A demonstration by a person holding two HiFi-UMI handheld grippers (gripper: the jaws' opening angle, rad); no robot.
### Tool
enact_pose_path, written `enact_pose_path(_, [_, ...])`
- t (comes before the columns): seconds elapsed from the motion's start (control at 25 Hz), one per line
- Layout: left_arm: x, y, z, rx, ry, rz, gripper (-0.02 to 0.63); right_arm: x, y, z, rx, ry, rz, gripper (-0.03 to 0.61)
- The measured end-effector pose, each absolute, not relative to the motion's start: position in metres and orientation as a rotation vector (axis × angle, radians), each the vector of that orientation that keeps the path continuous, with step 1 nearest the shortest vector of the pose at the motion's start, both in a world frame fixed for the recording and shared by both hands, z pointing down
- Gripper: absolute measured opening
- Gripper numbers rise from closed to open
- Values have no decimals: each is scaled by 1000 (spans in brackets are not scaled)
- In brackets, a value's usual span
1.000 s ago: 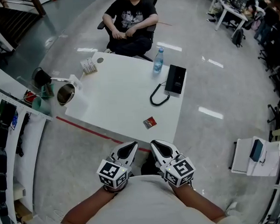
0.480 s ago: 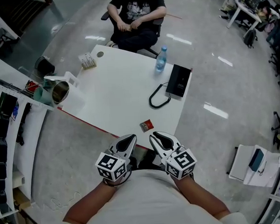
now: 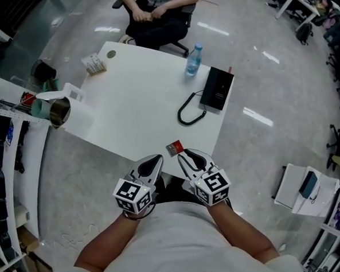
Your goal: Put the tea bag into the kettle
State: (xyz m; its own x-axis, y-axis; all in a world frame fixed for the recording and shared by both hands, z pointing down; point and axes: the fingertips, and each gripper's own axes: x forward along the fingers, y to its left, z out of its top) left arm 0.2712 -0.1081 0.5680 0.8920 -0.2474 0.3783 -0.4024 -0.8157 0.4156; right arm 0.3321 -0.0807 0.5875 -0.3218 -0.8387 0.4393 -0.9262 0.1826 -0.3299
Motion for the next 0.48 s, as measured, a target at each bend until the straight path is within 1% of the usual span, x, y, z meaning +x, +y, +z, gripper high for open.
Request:
enact_pose_path(0.2, [277, -127, 595, 2527, -455, 437, 9, 332, -101, 631, 1670, -2203, 830, 141])
enact_pose_path(0.48, [282, -142, 637, 2546, -423, 520, 9, 327, -116, 687, 1537, -2112, 793, 167])
